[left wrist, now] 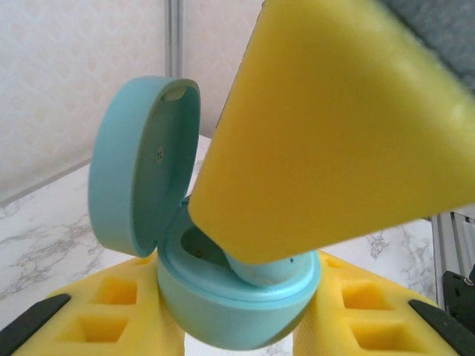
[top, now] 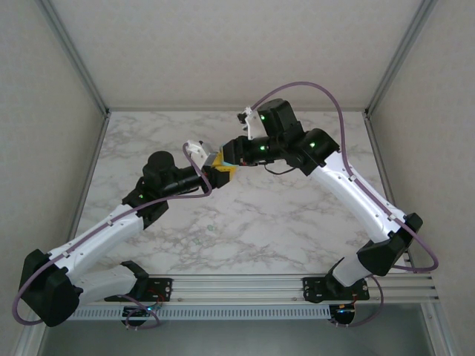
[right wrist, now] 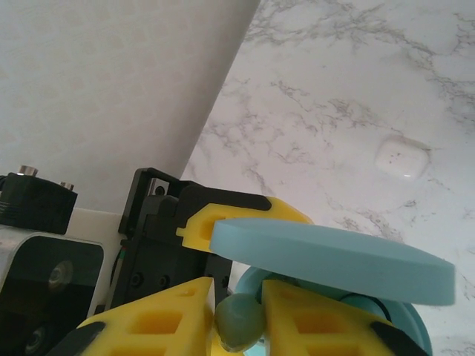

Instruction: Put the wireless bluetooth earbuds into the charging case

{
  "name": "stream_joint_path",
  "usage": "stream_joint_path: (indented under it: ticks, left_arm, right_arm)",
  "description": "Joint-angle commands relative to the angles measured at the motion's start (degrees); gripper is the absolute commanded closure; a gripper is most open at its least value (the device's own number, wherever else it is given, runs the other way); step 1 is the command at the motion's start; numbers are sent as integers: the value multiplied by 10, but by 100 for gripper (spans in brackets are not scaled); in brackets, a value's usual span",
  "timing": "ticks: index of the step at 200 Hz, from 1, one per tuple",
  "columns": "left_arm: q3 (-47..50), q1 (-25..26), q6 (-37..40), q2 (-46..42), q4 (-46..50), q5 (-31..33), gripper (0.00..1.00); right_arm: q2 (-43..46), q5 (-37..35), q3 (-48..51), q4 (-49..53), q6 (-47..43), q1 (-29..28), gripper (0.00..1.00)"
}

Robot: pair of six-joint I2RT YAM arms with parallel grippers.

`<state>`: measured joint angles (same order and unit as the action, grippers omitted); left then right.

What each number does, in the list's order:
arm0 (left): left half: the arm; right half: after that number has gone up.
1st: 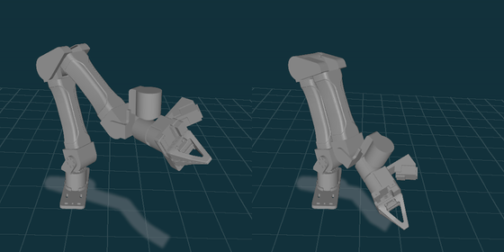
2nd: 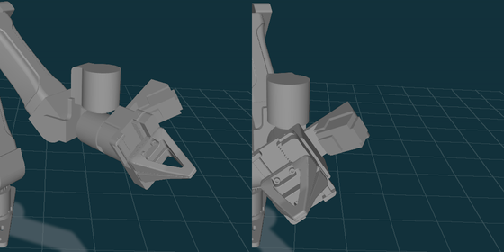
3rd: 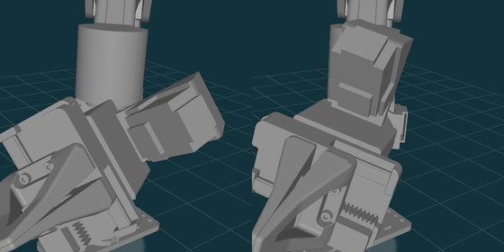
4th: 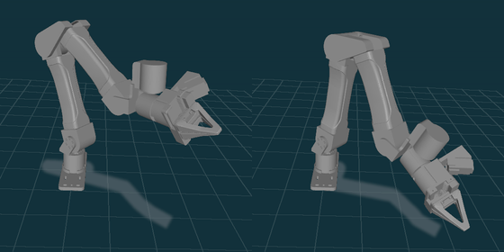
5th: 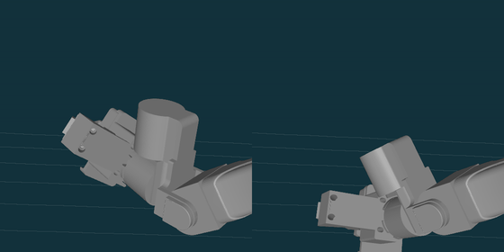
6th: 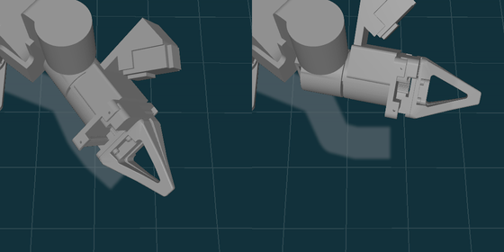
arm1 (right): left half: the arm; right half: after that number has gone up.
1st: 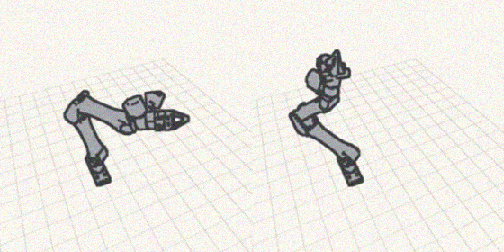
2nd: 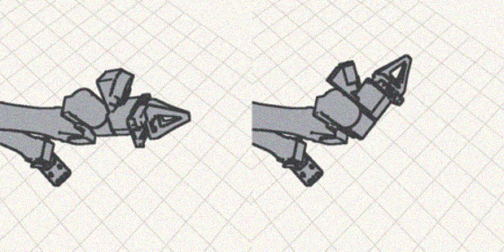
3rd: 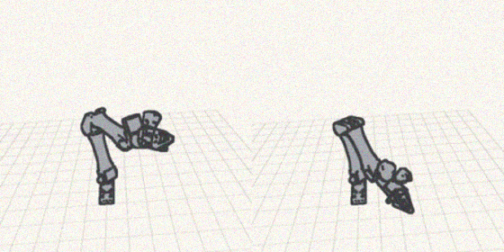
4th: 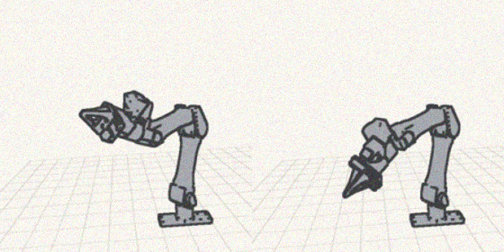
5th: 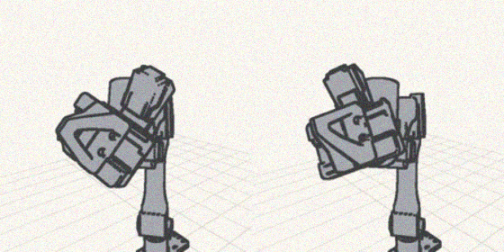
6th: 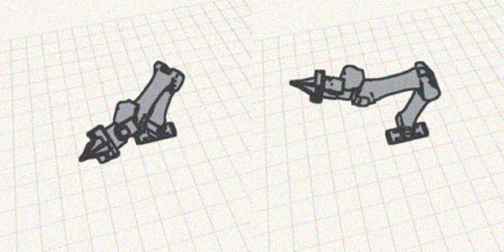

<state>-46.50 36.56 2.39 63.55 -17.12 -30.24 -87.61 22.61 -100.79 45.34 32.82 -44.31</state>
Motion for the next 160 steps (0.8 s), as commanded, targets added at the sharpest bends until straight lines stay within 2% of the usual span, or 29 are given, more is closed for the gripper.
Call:
stream_joint_path:
  ticks: [1, 39, 101, 160]
  left_arm:
    - [-22, 4, 8, -7, -28, 4, 74]
    - [-22, 4, 8, -9, -25, 4, 74]
    - [-21, 4, 9, -6, -23, 0, 74]
    - [-20, 4, 7, -8, -22, -2, 74]
  right_arm:
    - [-8, -26, -23, 36, -1, -5, 72]
    - [-7, -33, -35, 40, 0, -4, 67]
    - [-3, -20, -49, 30, 1, -5, 65]
    - [-9, -42, -61, 47, -9, -5, 62]
